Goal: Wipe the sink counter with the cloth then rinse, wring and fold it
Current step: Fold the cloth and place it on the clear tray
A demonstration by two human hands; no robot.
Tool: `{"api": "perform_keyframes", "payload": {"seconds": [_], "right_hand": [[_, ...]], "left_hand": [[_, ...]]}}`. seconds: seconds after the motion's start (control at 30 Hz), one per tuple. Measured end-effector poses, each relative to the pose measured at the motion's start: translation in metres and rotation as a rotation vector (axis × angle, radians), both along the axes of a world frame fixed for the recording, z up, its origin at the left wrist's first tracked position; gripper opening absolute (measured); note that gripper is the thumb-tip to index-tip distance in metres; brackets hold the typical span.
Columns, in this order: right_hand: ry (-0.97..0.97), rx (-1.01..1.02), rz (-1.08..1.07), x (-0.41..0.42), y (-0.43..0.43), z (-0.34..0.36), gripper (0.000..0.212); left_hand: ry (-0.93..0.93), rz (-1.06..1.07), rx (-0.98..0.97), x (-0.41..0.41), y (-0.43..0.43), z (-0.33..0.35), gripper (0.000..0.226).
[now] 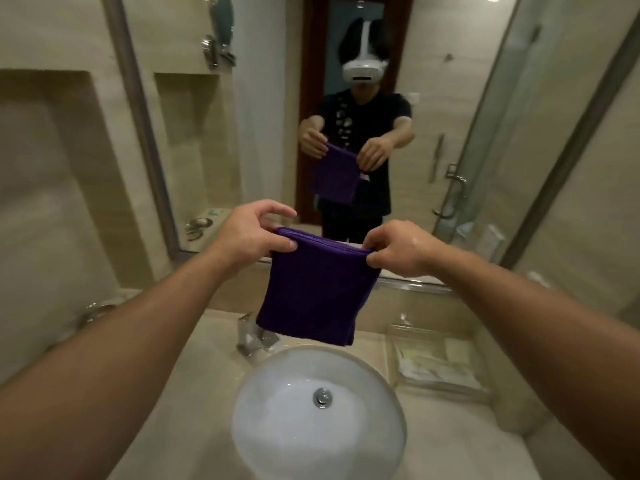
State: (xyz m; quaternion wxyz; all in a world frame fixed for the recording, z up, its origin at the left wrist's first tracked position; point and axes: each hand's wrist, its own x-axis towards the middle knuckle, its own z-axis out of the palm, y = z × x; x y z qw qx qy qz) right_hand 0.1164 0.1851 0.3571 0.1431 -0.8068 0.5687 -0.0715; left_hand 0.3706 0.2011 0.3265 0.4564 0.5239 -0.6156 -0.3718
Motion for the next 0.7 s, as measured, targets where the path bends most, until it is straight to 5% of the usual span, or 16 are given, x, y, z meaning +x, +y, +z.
{"api": "perform_keyframes", "payload": {"seconds": [0.17,0.27,0.43,0.7], "right_hand": [[0.141,0.189,-0.051,-0.062,0.004,0.0,0.021],[-0.021,0.383,-0.01,-0.079,-0.001,0.006,0.049],[-0.1,-0.063,-0.011,-0.118,-0.018,0.01,0.042],[-0.176,-0.015,0.077,-0.197,-0.05,0.001,0.038]], "left_hand": [[-0.054,-0.149,-0.001,-0.088,-0.028,0.008,0.05],[-0.116,-0.21,-0.018,-0.135,-0.04,0.011,0.055],[-0.145,-0.28,-0.043,-0.205,-0.057,0.013,0.058],[0.126,-0.324,0.136,-0.266,-0.087,-0.031,0.057]]}}
